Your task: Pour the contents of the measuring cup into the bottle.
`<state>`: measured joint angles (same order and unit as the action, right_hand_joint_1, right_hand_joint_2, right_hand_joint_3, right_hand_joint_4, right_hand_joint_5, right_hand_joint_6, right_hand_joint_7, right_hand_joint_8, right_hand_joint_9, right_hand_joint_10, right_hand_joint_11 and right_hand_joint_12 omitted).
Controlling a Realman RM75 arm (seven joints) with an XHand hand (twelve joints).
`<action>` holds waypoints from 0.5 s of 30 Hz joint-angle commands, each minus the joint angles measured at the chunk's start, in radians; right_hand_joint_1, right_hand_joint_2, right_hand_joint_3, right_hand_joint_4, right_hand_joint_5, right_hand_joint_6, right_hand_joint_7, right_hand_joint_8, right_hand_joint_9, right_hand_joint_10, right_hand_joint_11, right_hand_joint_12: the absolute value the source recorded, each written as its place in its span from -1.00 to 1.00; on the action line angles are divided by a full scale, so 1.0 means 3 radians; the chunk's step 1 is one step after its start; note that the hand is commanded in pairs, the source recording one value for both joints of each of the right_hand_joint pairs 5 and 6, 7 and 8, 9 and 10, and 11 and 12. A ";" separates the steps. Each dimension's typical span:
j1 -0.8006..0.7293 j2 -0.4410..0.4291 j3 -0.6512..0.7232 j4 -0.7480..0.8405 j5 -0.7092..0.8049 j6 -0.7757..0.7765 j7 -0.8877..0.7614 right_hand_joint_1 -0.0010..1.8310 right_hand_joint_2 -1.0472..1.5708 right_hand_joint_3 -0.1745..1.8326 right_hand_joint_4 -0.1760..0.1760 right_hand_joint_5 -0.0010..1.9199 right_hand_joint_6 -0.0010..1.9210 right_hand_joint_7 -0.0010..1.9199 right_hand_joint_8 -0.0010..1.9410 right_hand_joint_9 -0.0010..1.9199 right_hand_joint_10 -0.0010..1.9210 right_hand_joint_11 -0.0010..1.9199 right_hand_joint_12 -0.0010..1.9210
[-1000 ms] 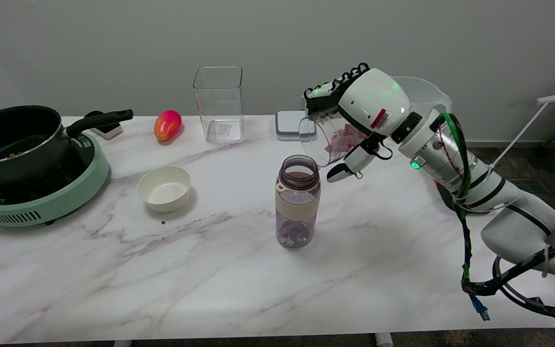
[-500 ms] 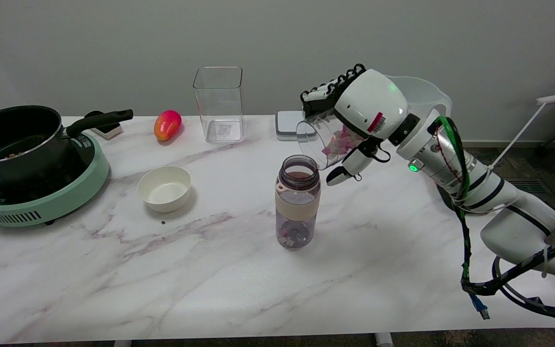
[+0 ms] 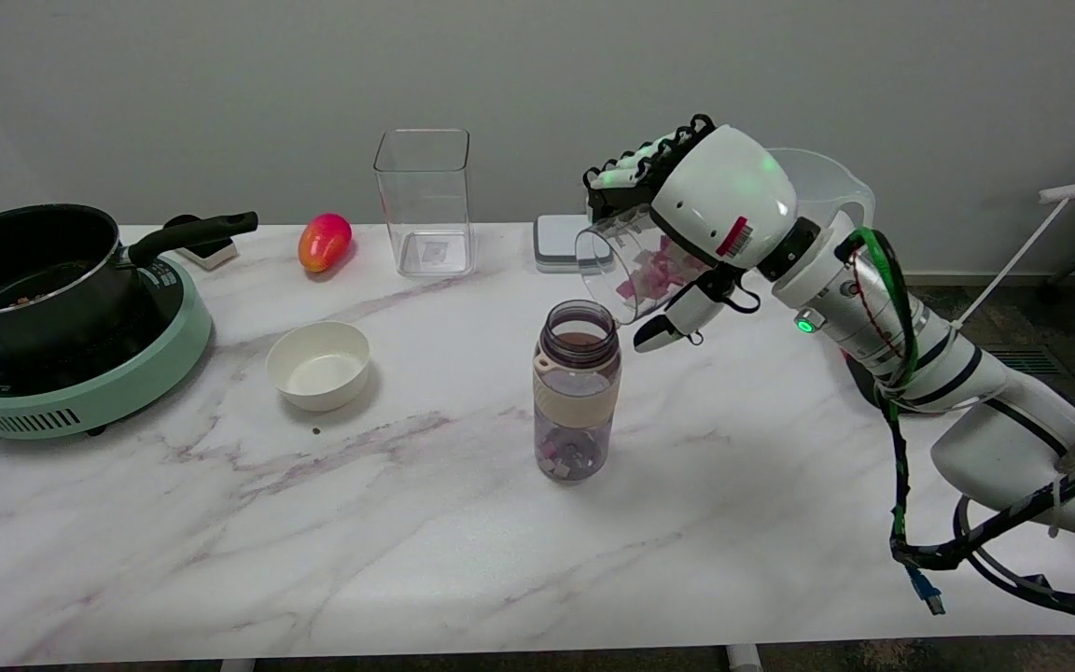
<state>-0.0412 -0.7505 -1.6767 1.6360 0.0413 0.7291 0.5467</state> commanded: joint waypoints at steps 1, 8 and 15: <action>0.0026 0.0010 0.0096 -0.0001 -0.0126 -0.0033 0.0109 0.32 1.00 -0.61 0.00 0.80 0.80 0.75 0.73 0.68 0.68 0.44 0.44; 0.0085 0.0016 0.0154 0.0050 -0.0402 -0.0237 0.0463 0.32 0.98 -0.58 0.00 0.76 0.76 0.71 0.69 0.66 0.65 0.41 0.41; 0.0137 0.0020 0.0130 0.0050 -0.0438 -0.0299 0.0550 0.37 0.94 -0.56 0.00 0.74 0.74 0.70 0.68 0.64 0.64 0.40 0.40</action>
<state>-0.0271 -0.7487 -1.6508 1.6397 -0.0176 0.7015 0.6139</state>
